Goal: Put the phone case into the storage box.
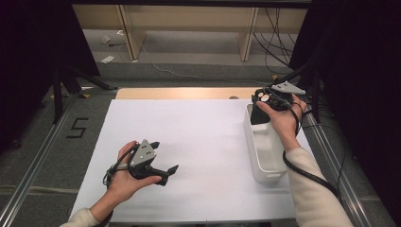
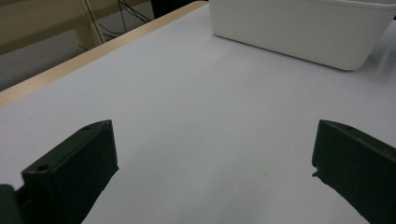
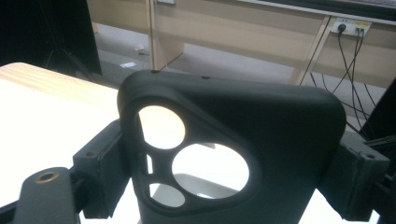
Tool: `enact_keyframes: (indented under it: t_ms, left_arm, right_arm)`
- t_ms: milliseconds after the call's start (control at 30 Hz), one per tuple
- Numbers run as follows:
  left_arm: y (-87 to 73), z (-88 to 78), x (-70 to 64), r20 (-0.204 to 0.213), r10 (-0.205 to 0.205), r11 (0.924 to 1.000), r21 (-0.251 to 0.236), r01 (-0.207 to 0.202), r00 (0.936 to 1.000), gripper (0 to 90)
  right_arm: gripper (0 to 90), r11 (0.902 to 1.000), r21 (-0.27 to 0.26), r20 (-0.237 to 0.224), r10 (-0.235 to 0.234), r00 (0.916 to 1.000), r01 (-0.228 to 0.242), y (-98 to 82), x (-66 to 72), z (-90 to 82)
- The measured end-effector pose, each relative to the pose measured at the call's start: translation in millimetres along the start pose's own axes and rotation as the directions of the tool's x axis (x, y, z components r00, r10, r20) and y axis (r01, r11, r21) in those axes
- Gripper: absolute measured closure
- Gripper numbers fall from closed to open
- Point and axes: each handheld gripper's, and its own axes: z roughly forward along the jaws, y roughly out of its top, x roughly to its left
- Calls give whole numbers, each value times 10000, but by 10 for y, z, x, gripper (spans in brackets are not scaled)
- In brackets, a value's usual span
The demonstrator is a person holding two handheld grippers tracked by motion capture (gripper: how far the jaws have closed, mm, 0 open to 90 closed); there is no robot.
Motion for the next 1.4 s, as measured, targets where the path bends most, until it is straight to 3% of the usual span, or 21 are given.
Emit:
enact_keyframes:
  t_ms: [1400]
  left_arm:
    - [-2,5,1,-5,46,10000,89,-46,10000,0]
  right_arm:
    - [162,9993,322,54,-184,9998,182,-57,11,154]
